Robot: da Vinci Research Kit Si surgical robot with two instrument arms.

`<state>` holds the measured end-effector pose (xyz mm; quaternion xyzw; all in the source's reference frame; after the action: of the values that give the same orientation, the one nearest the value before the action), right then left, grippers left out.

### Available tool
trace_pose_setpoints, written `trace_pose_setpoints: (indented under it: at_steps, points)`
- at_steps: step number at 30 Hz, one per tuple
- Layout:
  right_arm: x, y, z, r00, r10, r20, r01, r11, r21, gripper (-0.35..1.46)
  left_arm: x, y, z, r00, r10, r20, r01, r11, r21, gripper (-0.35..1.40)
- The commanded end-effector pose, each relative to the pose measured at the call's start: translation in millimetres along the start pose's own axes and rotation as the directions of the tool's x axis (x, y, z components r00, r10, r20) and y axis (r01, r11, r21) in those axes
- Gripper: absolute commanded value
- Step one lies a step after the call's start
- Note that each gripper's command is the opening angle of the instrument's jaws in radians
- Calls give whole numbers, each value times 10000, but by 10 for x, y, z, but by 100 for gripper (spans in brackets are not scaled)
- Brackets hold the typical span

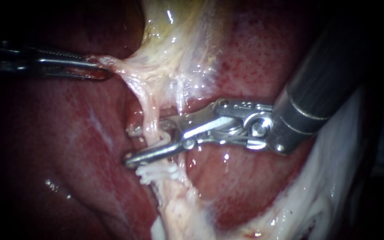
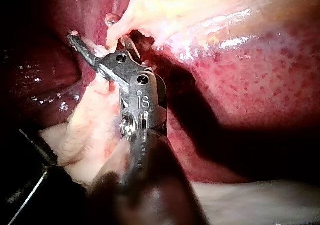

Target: Clipping third clip left tube

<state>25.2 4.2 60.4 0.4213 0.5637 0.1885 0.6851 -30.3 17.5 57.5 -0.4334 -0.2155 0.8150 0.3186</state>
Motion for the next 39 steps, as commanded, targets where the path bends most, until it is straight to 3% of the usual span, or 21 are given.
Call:
trace_pose_setpoints:
  at_steps: [1,6,12,22,25,29,39]
  points:
    - [4,-3,-1,10000,20,-18,-20,10000,9,45,0,0,0,10000,-1,-1,1,10000,-1,-35]
    - [16,-11,-5,9999,87,-83,-86,9999,51,42,0,0,0,10000,-1,-1,1,10000,-1,-35]
    - [16,-10,-8,9990,448,-92,-447,9990,55,28,0,0,0,10000,-1,-1,1,10000,-1,-35]
    - [15,-11,-10,9968,800,-93,-799,9968,68,-11,0,0,0,10000,-1,-1,1,10000,0,-35]
    - [14,-13,-12,9940,1090,-88,-1089,9940,89,-34,0,0,0,10000,-1,-1,1,10000,0,-35]
    - [13,-14,-14,9869,1612,-86,-1611,9869,105,-35,0,0,0,10000,-2,-1,2,10000,2,-35]
    - [10,-12,-15,9871,1598,-103,-1597,9871,117,-35,0,0,1,10000,-2,-1,2,10000,2,-35]
